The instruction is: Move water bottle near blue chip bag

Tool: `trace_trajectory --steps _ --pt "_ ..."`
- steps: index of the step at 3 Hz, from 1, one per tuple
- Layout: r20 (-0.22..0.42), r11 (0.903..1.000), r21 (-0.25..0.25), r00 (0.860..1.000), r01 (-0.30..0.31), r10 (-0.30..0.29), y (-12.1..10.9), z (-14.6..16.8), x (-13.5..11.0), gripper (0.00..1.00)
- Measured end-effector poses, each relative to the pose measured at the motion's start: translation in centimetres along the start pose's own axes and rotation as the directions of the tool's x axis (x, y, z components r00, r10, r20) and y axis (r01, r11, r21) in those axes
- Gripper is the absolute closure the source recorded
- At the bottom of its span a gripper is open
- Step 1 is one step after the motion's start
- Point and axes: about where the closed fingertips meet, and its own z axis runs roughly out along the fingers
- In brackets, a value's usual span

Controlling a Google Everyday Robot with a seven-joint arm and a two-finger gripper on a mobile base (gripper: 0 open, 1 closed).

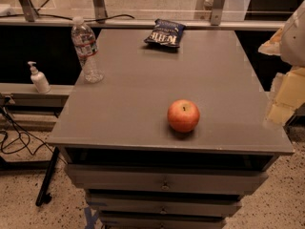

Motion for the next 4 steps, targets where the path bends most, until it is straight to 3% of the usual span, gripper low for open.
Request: trace_trajectory --steps 1,2,3,4 --pt "0.0 1.0 0.0 1.0 0.0 0.0 0.0 0.0 0.0 0.0" --pt "0.077 0.9997 -0.01 0.997 0.022 -0.021 -0.5 0.6 -0.7 0.0" --pt "0.246 0.9979 -0.032 0.968 0.055 -0.046 -1.1 1.9 -4.0 0.0" --pt "0.439 0.9946 -0.046 0.896 0.094 -0.064 -1.7 2.3 -9.4 0.0"
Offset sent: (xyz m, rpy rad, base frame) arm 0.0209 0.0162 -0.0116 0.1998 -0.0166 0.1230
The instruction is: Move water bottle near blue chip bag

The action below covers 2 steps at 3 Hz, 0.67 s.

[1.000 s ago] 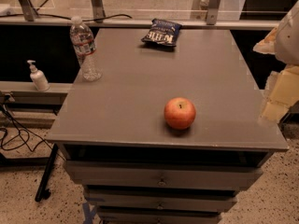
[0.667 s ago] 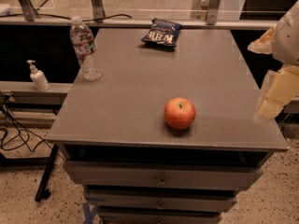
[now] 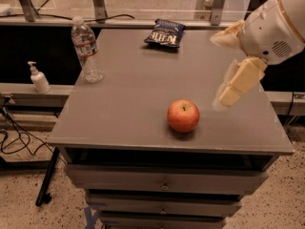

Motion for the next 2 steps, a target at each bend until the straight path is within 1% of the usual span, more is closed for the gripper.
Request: trace_trajectory --steps 1,2 --pt "0.03 0.9999 -0.01 1.0 -0.002 0.002 0.27 0.11 -0.94 0.0" --pt "0.029 1.0 -0.01 1.0 -0.001 0.001 0.26 0.13 -0.92 0.0"
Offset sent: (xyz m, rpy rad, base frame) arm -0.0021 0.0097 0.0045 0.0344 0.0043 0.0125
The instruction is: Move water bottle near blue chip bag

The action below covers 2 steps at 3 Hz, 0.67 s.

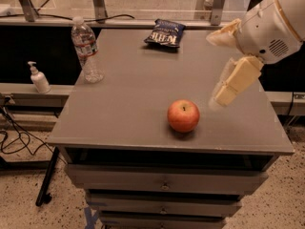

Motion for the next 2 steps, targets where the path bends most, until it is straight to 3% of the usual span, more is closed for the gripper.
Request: trace_trajectory --steps 1,2 --pt "0.014 0.9999 -0.01 1.0 0.002 -0.002 -0.3 -0.1 -0.1 0.0" --pt "0.099 0.9992 -0.04 0.995 -0.007 0.011 -0.9 3.5 -2.2 0.0"
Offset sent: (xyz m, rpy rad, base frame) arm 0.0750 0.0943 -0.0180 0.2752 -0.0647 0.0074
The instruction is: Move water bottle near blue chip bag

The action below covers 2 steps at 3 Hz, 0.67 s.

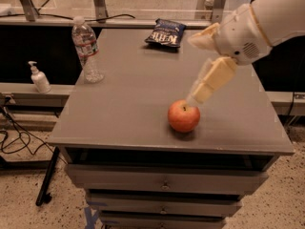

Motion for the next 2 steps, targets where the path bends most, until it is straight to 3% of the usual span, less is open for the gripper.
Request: trace_trajectory --steps 1,2 --pt "0.124 0.9996 0.028 0.992 0.007 -0.01 -3.1 5.4 -4.0 0.0" --pt "0.235 0.9989 0.047 0.972 -0.001 -0.01 -5.9 9.3 -7.7 0.0"
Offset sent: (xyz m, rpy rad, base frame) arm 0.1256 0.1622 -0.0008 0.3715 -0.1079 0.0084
